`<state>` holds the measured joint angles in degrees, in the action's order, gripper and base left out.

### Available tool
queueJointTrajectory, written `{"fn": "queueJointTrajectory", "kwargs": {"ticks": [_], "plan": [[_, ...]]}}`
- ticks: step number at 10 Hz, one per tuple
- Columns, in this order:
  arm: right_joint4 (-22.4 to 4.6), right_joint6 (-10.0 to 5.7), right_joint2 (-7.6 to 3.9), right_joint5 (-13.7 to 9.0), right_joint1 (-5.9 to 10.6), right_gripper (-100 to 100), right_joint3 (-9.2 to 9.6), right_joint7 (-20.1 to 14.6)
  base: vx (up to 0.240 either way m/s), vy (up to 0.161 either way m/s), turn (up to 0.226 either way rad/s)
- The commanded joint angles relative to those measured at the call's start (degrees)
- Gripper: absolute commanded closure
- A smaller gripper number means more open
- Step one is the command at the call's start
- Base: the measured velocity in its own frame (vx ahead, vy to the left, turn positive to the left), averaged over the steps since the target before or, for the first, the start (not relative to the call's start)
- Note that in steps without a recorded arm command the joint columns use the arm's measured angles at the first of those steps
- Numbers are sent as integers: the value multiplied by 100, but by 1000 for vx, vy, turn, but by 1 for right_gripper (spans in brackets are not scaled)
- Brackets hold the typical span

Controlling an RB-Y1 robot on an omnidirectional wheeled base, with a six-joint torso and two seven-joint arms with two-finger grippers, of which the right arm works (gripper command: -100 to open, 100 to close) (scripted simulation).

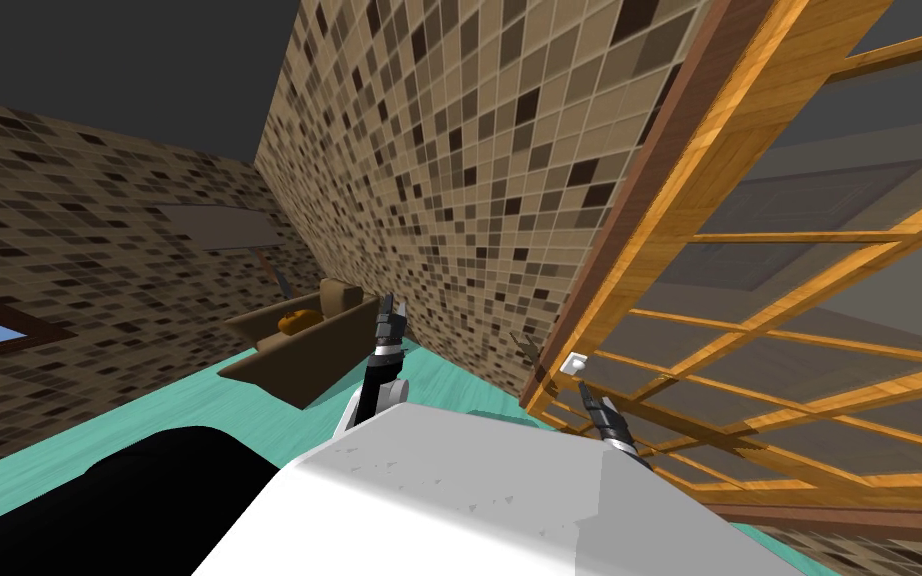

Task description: Pull the door open

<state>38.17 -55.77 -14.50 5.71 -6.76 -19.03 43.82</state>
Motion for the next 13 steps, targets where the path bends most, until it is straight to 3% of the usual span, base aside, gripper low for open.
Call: {"fn": "queueJointTrajectory", "kwargs": {"ticks": [1,4,13], "plan": [[-50,-24,-13,80,11,-100,-70,286,-31,27,-3],[-72,-33,-19,132,13,-100,-115,608,-18,24,-3],[-187,-85,-54,416,23,-100,-360,2010,-19,21,-2]]}}
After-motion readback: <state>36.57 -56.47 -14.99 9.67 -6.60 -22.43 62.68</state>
